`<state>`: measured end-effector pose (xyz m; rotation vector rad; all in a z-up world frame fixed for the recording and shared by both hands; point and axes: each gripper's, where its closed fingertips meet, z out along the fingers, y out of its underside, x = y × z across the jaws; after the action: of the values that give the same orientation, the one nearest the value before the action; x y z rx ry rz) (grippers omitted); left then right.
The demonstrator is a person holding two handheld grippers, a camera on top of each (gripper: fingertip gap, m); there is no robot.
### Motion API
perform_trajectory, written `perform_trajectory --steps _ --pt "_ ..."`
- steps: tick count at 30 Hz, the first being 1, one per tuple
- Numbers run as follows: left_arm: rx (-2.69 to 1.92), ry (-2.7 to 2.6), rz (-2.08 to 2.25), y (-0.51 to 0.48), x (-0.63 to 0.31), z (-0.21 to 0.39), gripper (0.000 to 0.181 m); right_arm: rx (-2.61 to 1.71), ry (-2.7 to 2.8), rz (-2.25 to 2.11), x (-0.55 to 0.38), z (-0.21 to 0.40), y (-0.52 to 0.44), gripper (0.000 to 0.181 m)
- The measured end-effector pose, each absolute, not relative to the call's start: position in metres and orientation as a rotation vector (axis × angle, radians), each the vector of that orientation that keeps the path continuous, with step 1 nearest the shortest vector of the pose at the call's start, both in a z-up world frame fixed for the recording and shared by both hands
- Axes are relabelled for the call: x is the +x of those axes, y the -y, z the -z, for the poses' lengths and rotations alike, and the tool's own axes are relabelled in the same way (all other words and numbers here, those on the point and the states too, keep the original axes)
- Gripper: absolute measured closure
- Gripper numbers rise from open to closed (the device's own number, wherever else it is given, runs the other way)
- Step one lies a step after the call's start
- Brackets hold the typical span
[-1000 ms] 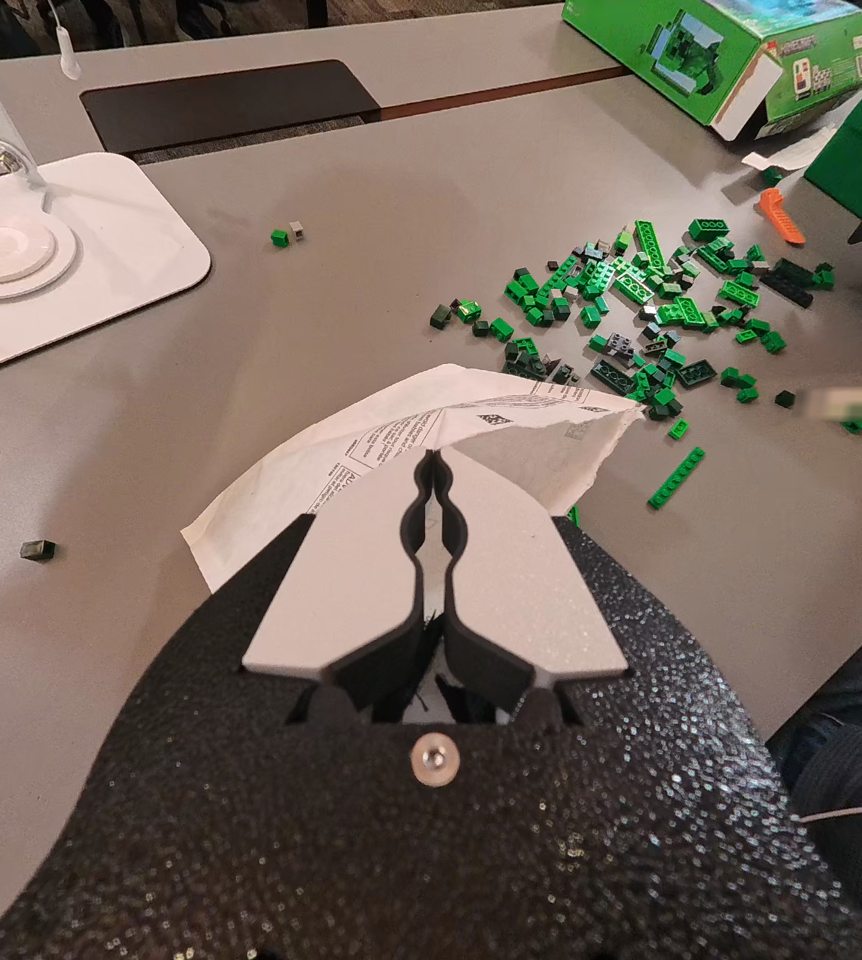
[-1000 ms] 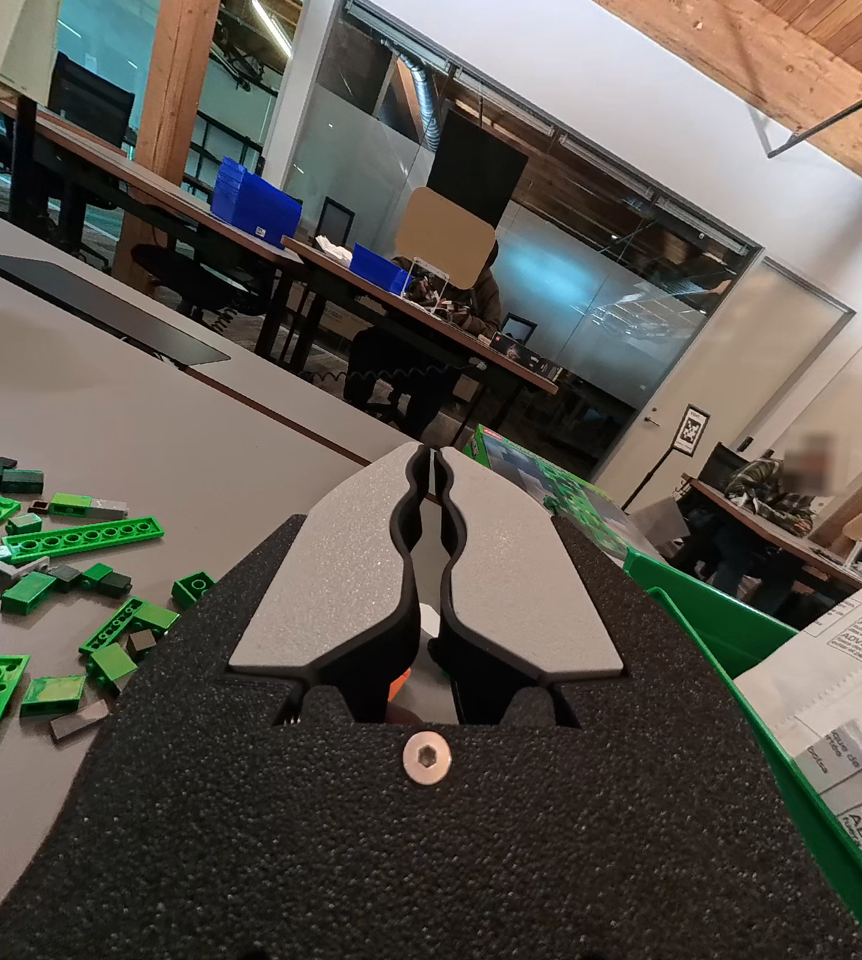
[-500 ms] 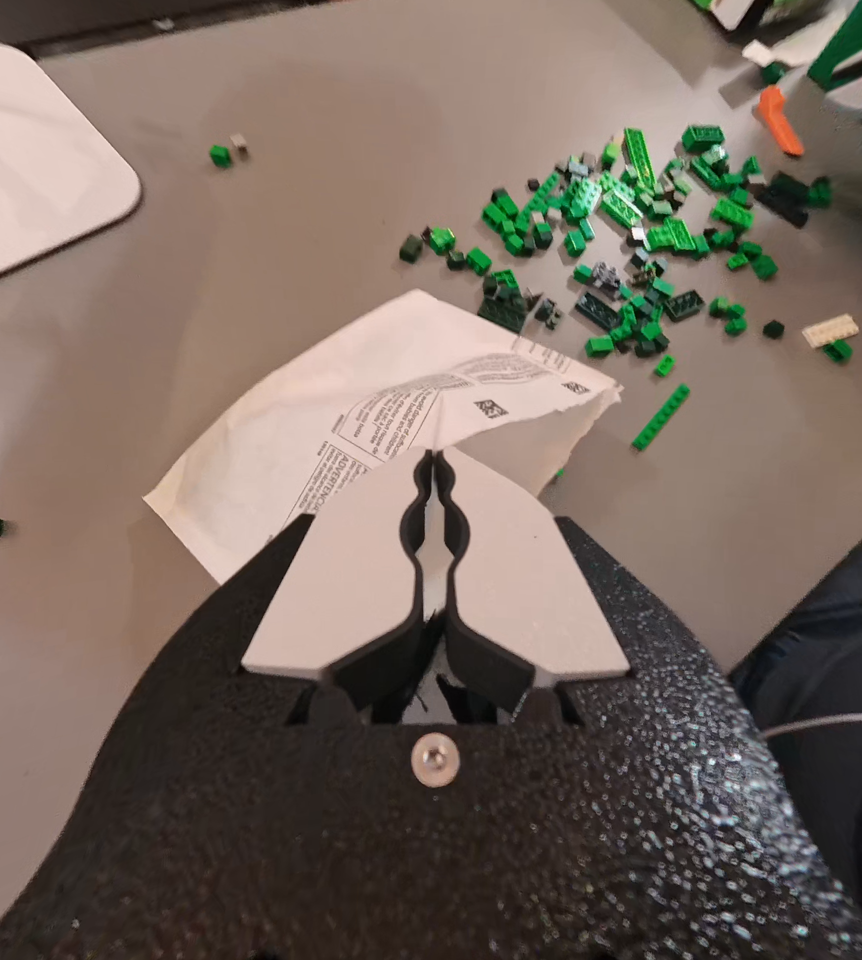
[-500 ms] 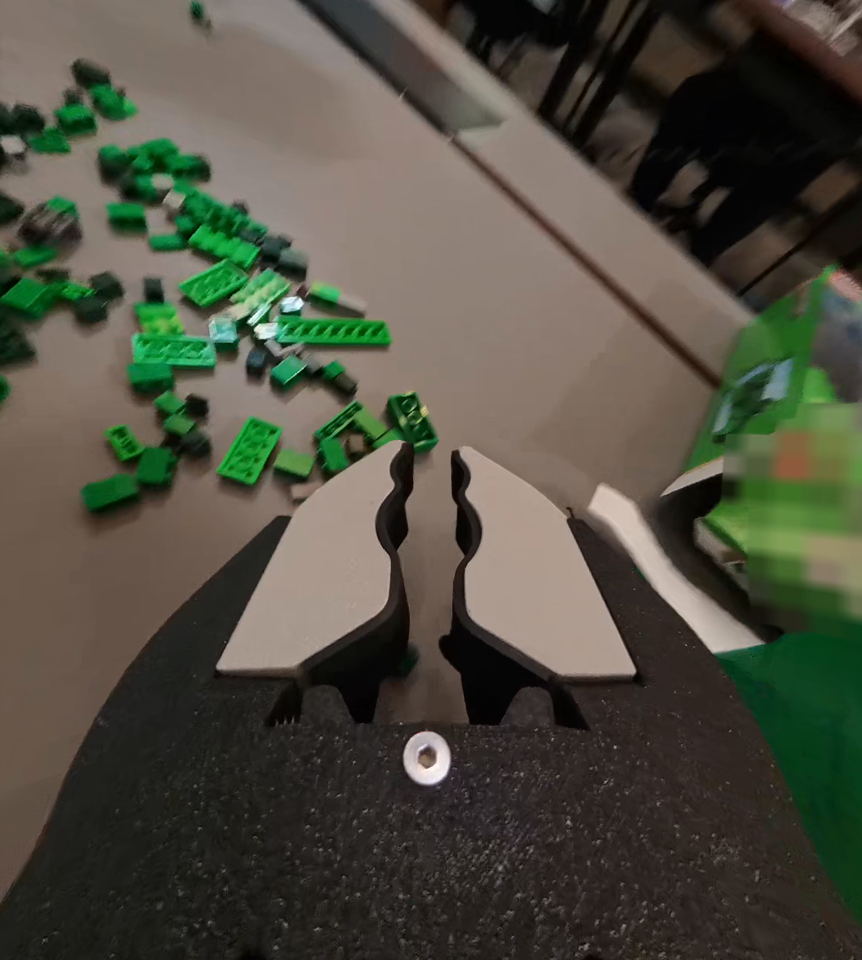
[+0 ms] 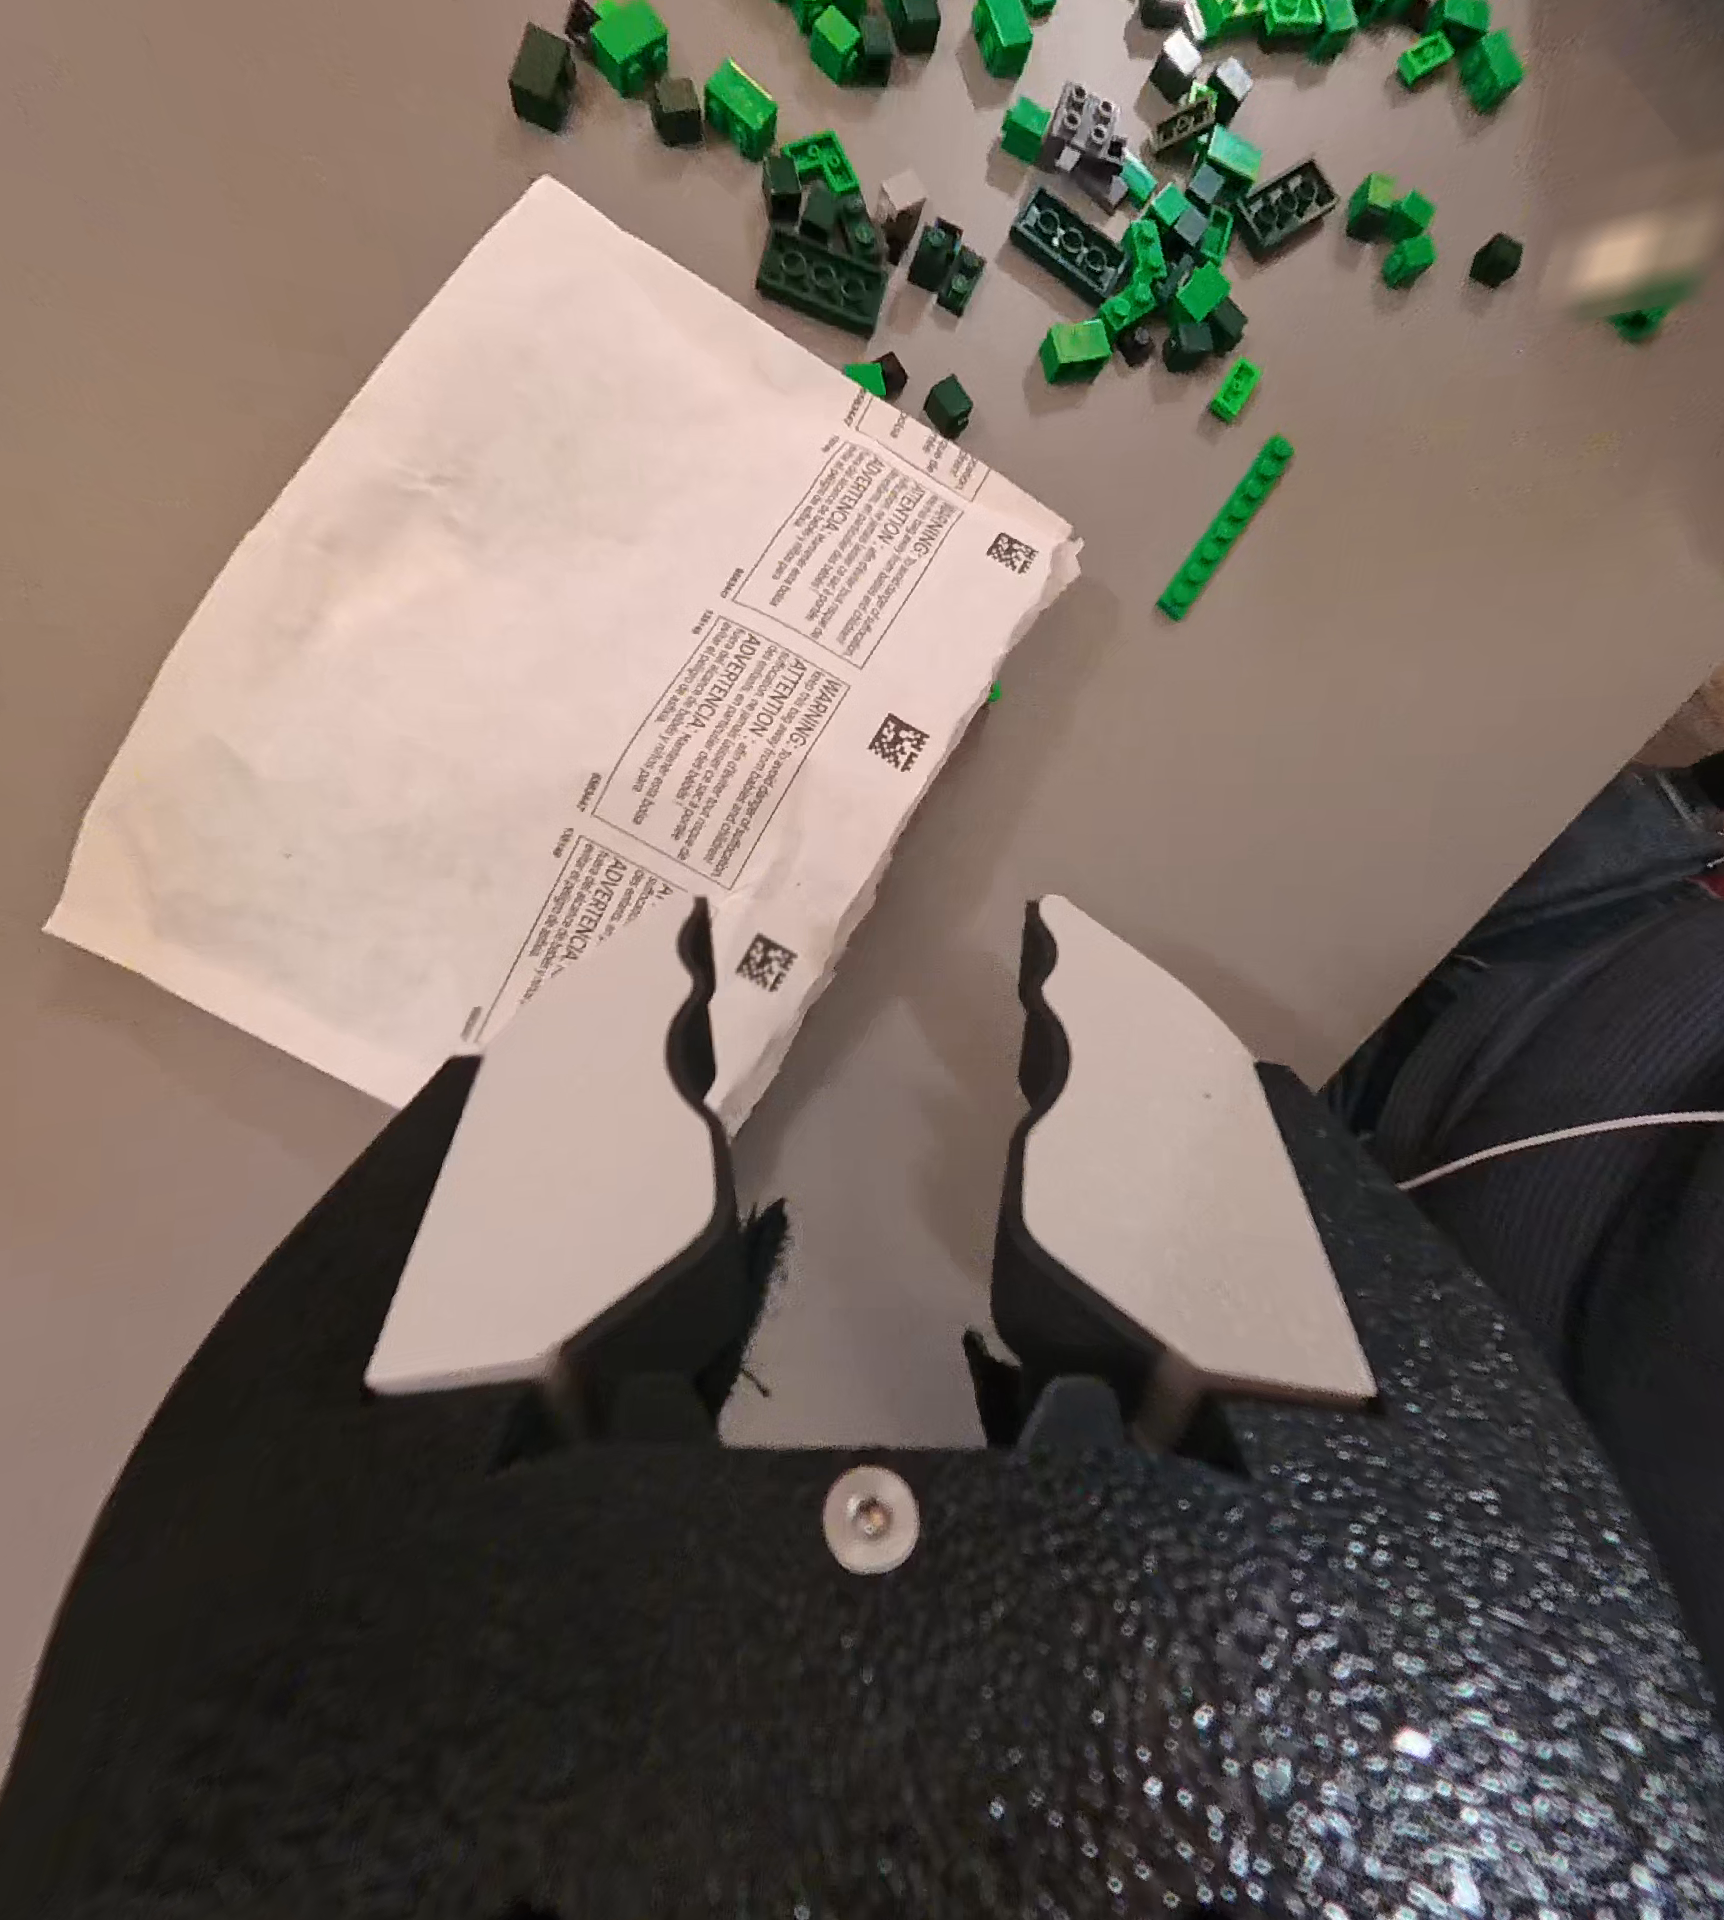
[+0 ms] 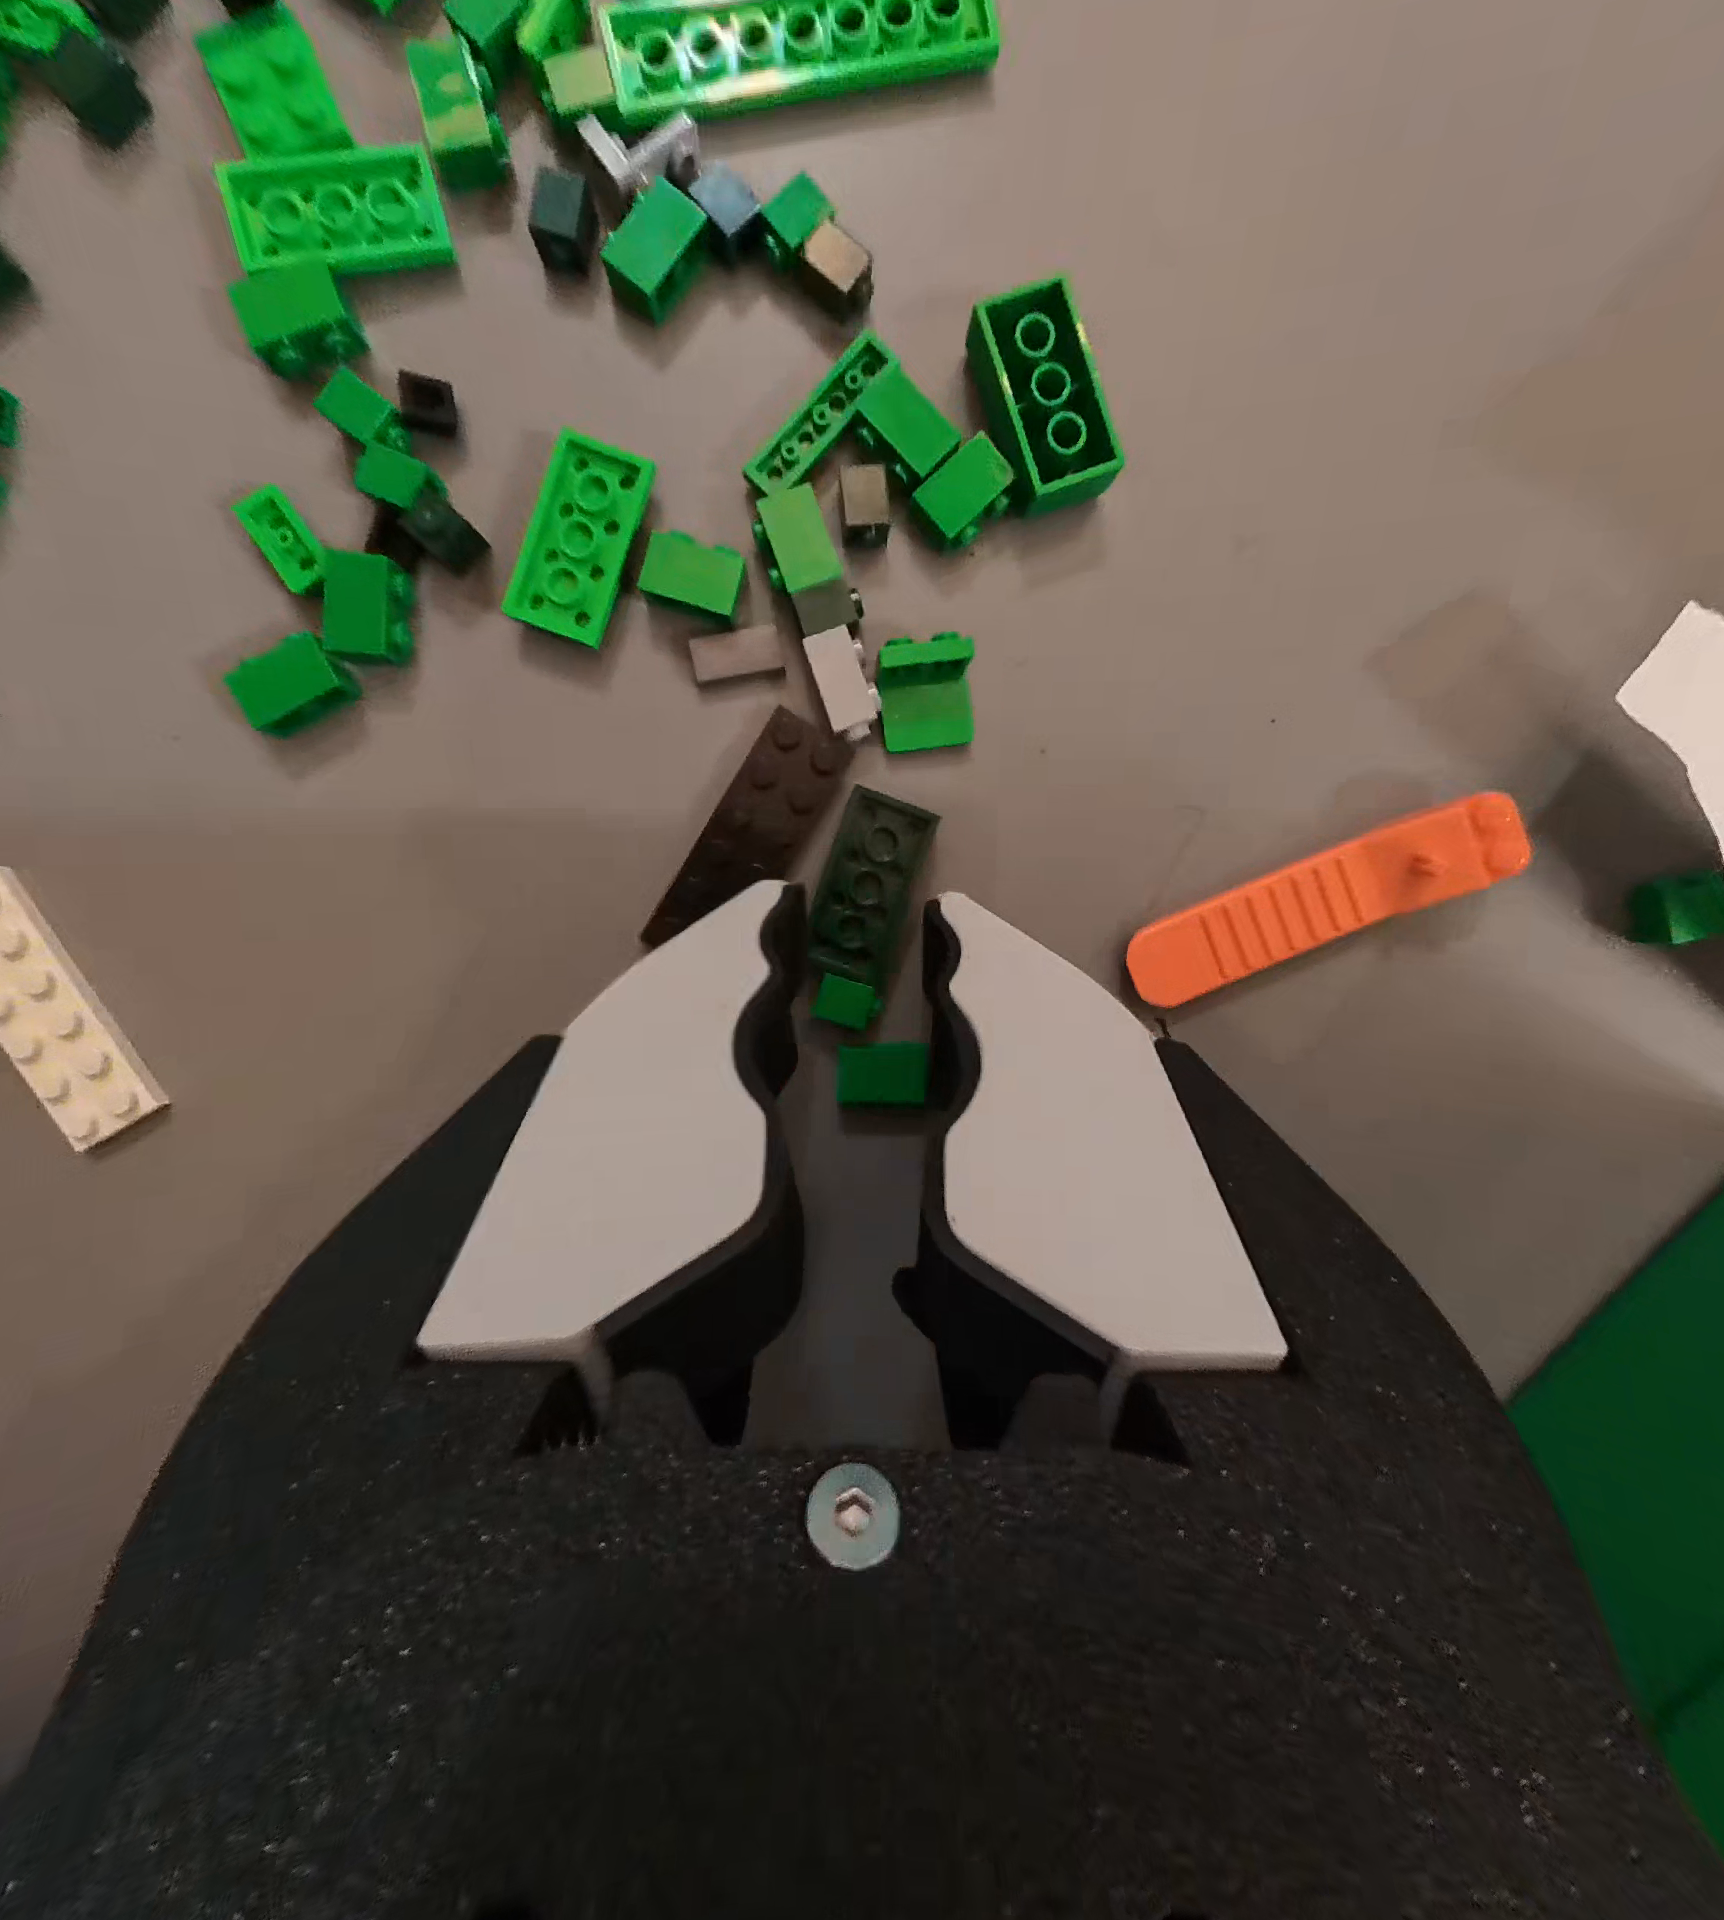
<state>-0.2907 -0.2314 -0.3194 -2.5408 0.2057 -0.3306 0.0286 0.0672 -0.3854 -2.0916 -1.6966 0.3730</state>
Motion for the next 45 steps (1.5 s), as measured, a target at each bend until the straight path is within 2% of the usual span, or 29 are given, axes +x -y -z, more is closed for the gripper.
perform_trajectory --steps 6,11,16,18,19,22,24,27,35,38,45 --pt "-2.333 -0.114 0.287 0.214 -0.297 0.282 0.135 -1.961 1.728 -0.268 0.019 0.369 -0.075 0.165" --pt "-1.978 -0.124 0.388 0.168 -0.266 0.237 0.159 -1.367 1.694 -0.28 -0.051 0.309 -0.053 0.165" --pt "-1.864 -0.24 0.406 0.122 -0.201 0.257 0.181 -0.797 1.572 -0.18 -0.118 0.266 -0.003 0.165" --pt "-1.863 -0.301 0.401 0.11 -0.175 0.273 0.18 -0.507 1.386 -0.019 -0.126 0.238 0.018 0.165" --pt "-1.866 -0.303 0.431 0.106 -0.164 0.278 0.173 -0.357 1.303 0.098 -0.125 0.227 0.029 0.165" --pt "-1.857 -0.308 0.657 0.097 -0.131 0.283 0.135 -0.108 1.252 0.329 -0.128 0.23 0.053 0.166" --pt "-1.827 -0.286 0.818 0.092 -0.118 0.279 0.119 -0.057 1.245 0.367 -0.13 0.232 0.059 0.166" --pt "-1.756 -0.216 0.958 0.079 -0.115 0.271 0.112 -0.013 1.262 0.405 -0.13 0.237 0.062 0.165" --pt "-1.634 -0.37 0.61 0.06 -0.129 0.261 0.146 -0.055 1.396 0.352 -0.136 0.259 0.056 0.166" --pt "-1.673 -0.481 0.534 0.058 -0.122 0.266 0.17 -0.078 1.428 0.323 -0.137 0.265 0.053 0.166" --pt "-1.75 -0.622 0.254 0.035 -0.133 0.279 0.174 -0.328 1.565 0.127 -0.134 0.284 0.035 0.166"
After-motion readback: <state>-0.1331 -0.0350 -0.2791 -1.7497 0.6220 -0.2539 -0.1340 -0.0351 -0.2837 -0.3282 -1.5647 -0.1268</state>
